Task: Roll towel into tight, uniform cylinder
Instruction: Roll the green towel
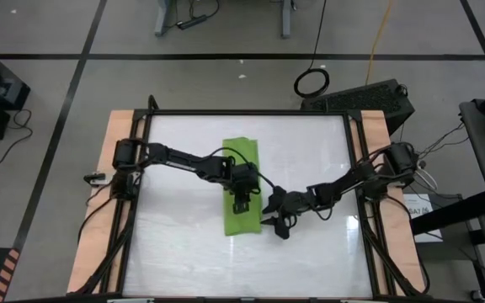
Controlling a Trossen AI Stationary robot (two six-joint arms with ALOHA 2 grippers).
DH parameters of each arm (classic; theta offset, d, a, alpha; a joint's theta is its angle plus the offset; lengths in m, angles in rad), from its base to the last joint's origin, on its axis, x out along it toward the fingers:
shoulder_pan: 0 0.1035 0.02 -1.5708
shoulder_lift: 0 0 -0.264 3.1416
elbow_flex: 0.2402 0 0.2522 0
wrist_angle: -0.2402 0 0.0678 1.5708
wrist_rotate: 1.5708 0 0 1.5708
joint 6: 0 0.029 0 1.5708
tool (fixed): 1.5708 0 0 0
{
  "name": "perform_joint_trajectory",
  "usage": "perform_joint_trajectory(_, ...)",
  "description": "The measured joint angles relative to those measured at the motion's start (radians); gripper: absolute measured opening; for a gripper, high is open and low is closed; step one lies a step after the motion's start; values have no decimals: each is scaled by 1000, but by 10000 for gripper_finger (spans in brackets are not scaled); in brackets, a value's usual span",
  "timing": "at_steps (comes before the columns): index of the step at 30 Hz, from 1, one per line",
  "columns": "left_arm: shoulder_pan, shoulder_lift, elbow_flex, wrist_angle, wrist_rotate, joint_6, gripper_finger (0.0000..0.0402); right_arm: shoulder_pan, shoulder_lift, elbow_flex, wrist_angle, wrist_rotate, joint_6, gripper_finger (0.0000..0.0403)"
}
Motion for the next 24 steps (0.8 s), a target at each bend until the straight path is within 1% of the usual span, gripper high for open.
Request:
perform_joint_trajectory(6, -14, 35, 1, 23, -11, -1, 161, 7, 88, 96, -4, -98, -18, 171)
perform_joint_trajectory(9, -10, 41, 1, 29, -22, -7, 161, 13, 132, 147, -4, -149, 10, 169)
perform_joint_trajectory(14, 0, 43, 1, 49, -27, -26, 161, 28, 167, 226, -12, -232, 38, 150)
perform_joint_trajectory(16, 5, 43, 1, 56, -32, -28, 161, 35, 167, 252, -6, -237, 34, 140)
perform_joint_trajectory(20, 11, 43, 1, 67, -37, -52, 161, 37, 156, 275, -47, -238, 12, 120)
perform_joint_trajectory(24, 13, 43, 1, 68, -37, -52, 161, 37, 144, 274, -72, -239, 15, 108)
